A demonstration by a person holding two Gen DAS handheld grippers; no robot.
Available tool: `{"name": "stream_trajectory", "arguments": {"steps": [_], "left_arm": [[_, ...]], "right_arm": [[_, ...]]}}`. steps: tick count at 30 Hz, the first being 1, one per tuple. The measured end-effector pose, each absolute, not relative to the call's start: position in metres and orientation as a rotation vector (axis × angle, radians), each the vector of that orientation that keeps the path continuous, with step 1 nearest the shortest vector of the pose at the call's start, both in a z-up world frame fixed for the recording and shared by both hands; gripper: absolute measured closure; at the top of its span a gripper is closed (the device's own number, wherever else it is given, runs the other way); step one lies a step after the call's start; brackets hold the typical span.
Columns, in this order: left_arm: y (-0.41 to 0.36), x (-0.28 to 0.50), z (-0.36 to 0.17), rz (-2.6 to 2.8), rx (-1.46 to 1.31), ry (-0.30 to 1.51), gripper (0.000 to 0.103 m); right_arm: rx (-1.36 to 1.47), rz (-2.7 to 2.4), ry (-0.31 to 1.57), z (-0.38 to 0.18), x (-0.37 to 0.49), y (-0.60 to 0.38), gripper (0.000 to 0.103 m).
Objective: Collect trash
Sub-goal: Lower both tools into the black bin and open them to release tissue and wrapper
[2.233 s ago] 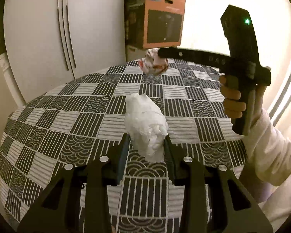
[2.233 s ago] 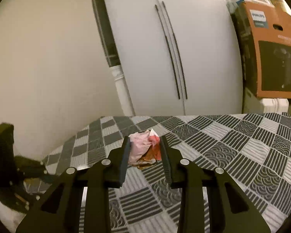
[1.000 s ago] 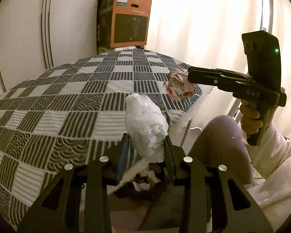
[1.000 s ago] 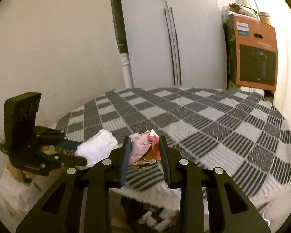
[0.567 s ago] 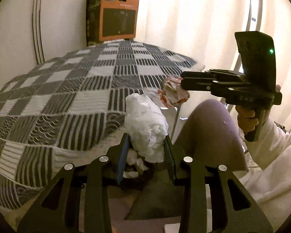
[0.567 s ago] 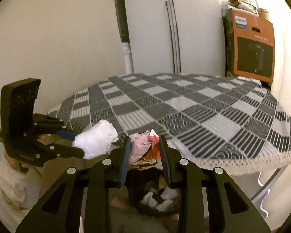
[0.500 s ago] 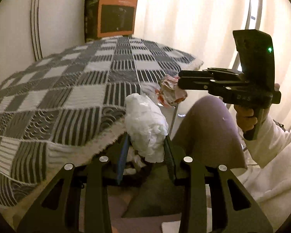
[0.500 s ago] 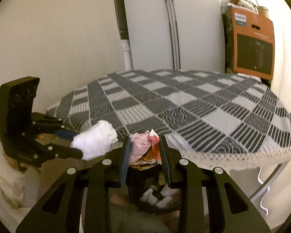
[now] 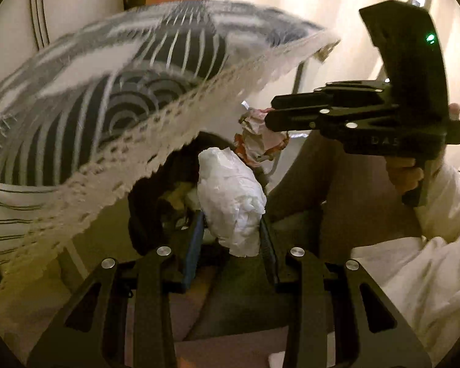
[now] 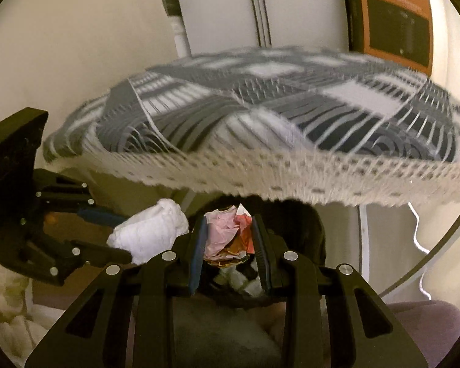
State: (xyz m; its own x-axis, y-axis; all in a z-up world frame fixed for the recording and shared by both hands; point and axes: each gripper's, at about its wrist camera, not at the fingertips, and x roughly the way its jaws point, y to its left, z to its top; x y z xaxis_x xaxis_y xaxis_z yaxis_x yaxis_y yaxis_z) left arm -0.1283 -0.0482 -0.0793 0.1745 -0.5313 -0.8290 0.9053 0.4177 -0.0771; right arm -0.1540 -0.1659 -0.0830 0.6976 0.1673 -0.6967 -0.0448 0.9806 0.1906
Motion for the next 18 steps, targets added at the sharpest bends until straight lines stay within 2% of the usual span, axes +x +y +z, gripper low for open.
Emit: {"name": "stream_trajectory", "arguments": {"steps": [16,18], "left_arm": [[-0.088,-0.09,-0.163,-0.991,0.668,1.082,0.066],[-0.093,-0.087,-0.17,-0.982,0.679,1.1,0.061]], "right_arm": [[0.144,0.037,0.94,-0.163,-0.087,-0.177,0.074],[0.154,0.025,0.951,-0.17,-0.083,-0.181,0.072]]}}
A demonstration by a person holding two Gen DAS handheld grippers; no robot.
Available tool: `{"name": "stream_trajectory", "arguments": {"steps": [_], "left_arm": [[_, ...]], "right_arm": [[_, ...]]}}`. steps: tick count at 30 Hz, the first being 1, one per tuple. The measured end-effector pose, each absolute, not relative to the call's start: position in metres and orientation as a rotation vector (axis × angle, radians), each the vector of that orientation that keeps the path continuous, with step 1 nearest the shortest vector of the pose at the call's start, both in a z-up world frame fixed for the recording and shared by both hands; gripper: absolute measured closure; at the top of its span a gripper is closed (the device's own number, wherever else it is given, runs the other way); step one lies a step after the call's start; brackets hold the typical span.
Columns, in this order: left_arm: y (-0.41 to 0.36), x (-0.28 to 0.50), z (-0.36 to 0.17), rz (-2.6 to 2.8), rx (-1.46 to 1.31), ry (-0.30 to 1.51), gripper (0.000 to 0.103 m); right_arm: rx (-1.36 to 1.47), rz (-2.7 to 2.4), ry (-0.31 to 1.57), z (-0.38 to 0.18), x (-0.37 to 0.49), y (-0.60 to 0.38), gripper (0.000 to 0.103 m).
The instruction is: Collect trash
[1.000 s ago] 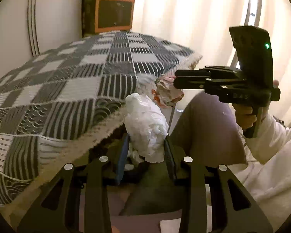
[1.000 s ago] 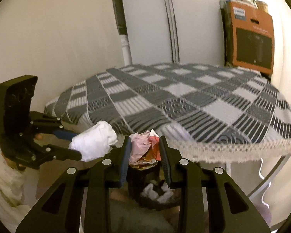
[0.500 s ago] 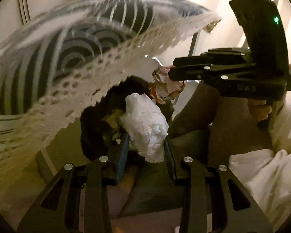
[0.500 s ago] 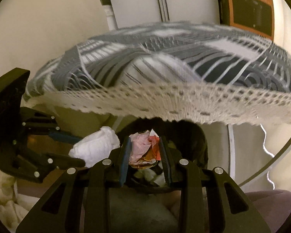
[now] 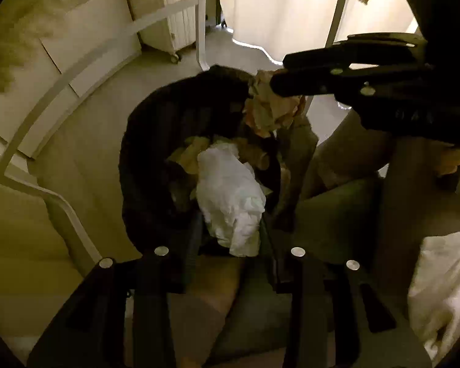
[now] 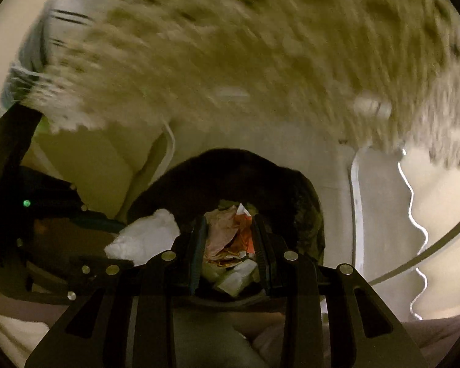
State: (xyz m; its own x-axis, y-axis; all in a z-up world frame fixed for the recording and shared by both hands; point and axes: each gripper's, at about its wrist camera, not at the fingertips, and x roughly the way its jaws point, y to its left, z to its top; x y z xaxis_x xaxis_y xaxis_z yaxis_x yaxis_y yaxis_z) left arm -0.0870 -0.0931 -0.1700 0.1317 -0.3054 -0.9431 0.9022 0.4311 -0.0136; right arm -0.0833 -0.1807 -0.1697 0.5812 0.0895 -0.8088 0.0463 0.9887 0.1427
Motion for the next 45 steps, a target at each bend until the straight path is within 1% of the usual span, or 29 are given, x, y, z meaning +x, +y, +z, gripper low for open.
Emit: {"name": "stream_trajectory", "arguments": {"steps": [1,2,3,4,5,6,7,8,15,26,31,37,45], "left_arm": [[-0.096,-0.084,-0.172,-0.976,0.677,1.116,0.046],[-0.095,-0.083,-0.174,-0.97,0.676,1.126,0.021],[-0.096,-0.083,-0.175,-0.963,0.674,1.128,0.014],[-0.096,-0.082,-0.176,-0.963,0.67,1.124,0.012],[-0.094,-0.081,-0.176,-0.969,0.66,1.126,0.01],[-0.093,-0.08,-0.177,-0.97,0.654,1.13,0.007],[-0.092,-0.078,-0.178,-0.967,0.648,1.133,0.006],[-0.09,-0.077,-0.178,-0.965,0.641,1.138,0.006],[-0.086,-0.081,-0.179,-0.946,0.636,1.174,0.006],[-0.063,-0.109,-0.146,-0.941,0.582,1.104,0.006],[-0.043,-0.135,-0.114,-0.941,0.561,1.019,0.006],[-0.017,-0.155,-0.071,-0.936,0.556,0.907,0.006],[0.002,-0.145,-0.009,-0.95,0.412,0.716,0.006]], "right_arm": [[0.159,0.014,0.956,-0.173,-0.082,-0.183,0.071],[0.161,0.003,0.96,-0.174,-0.081,-0.184,0.069],[0.165,-0.006,0.964,-0.176,-0.08,-0.184,0.059],[0.17,-0.021,0.966,-0.177,-0.079,-0.186,0.044],[0.173,-0.047,0.963,-0.178,-0.08,-0.189,0.037],[0.171,-0.073,0.958,-0.178,-0.08,-0.19,0.025],[0.164,-0.1,0.954,-0.178,-0.08,-0.191,0.019],[0.16,-0.112,0.954,-0.178,-0.08,-0.194,0.018],[0.179,-0.105,0.967,-0.178,-0.093,-0.203,0.017],[0.152,-0.044,0.91,-0.145,-0.131,-0.187,0.016],[0.153,0.001,0.862,-0.119,-0.154,-0.182,0.016],[0.097,0.01,0.76,-0.07,-0.178,-0.174,0.014],[0.046,0.05,0.609,-0.003,-0.178,-0.171,0.01]]}}
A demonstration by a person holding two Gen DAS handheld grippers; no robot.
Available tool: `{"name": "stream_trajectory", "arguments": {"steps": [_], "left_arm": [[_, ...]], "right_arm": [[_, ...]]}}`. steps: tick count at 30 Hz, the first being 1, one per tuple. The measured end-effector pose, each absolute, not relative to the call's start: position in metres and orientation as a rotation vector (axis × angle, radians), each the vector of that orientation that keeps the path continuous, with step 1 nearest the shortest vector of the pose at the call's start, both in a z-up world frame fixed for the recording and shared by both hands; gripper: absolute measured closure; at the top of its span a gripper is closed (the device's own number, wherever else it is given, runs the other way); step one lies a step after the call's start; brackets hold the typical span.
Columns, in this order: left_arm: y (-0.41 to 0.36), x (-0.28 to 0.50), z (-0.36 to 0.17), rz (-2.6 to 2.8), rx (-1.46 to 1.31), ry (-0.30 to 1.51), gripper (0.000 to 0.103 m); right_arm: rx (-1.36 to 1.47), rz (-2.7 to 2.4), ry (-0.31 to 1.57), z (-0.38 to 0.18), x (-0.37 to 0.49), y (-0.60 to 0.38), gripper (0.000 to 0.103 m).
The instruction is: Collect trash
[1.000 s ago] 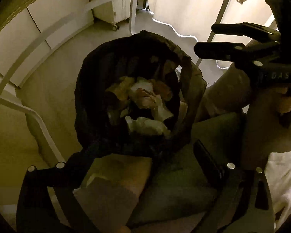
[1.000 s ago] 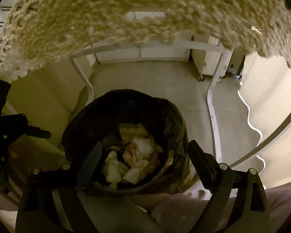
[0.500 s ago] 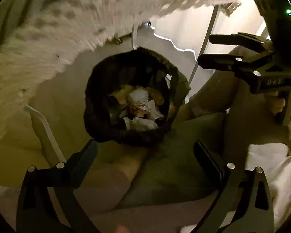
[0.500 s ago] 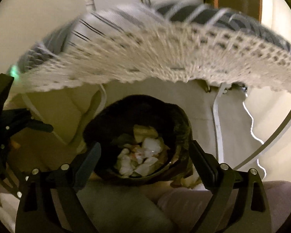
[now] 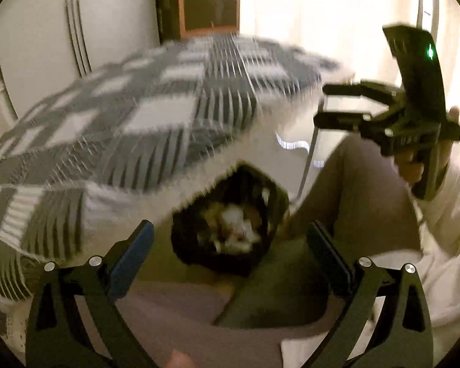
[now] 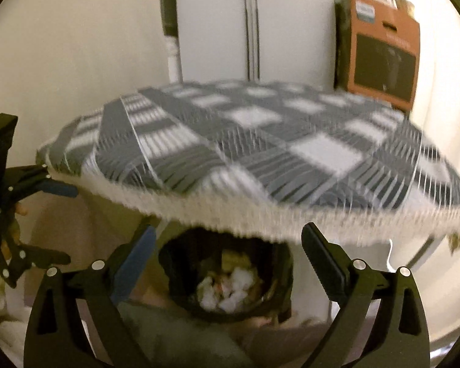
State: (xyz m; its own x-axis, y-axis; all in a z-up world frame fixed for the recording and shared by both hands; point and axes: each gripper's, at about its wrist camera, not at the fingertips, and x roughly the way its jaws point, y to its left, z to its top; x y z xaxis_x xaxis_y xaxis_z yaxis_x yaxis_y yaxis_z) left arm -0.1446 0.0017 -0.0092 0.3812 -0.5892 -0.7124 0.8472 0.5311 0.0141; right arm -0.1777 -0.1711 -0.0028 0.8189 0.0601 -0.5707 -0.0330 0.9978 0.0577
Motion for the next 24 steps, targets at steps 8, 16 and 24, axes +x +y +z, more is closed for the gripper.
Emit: {"name": "stream_trajectory", "arguments": {"steps": [8,16,24], "left_arm": [[0.012,-0.077,0.03,-0.828,0.202,0.605,0.006],[0.019,0.004,0.048,-0.556,0.106,0.493,0.006],[0.022,0.085,0.061,-0.425,0.015,0.496,0.006]], "right_arm": [[0.051,0.006,0.464,0.044,-0.135,-0.191,0.008],[0.065,-0.101,0.421,0.067,-0.069,-0.224,0.008],[0.097,-0.253,0.456,0.069,0.005,-0.259,0.008]]}}
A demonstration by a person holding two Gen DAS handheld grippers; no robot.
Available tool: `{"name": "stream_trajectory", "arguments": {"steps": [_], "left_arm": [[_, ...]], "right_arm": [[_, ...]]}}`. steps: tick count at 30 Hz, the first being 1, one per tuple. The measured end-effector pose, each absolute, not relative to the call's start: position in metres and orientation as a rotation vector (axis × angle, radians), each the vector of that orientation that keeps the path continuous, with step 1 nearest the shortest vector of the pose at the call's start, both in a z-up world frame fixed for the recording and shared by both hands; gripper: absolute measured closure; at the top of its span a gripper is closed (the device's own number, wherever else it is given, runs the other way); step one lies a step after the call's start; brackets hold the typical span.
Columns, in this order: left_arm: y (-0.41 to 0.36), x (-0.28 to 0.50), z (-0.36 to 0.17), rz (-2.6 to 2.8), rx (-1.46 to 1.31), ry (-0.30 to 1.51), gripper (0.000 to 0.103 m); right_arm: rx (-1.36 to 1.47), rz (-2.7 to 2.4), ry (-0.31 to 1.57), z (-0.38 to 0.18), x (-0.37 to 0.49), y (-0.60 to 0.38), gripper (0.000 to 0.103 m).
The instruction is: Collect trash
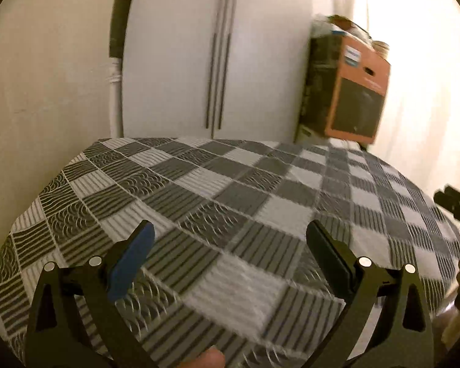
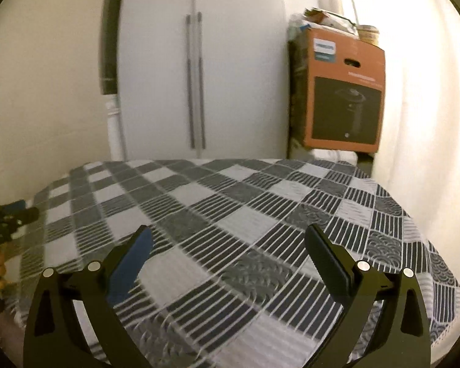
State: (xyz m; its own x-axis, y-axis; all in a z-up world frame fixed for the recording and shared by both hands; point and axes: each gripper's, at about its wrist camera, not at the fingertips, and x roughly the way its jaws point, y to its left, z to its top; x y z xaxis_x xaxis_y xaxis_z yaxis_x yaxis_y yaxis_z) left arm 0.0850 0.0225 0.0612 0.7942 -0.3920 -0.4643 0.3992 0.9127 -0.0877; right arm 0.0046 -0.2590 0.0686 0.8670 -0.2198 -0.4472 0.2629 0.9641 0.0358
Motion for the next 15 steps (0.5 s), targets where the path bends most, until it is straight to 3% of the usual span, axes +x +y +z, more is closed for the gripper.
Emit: {"name": "stream_trajectory", "arguments": {"steps": [15], "left_arm": [[0.032,0.145,0.048,-0.265,0.011,0.587,0.006]], "right_arm": [[0.206,-0.432,0.464,0.043,0.065,-0.339,0.008]]}}
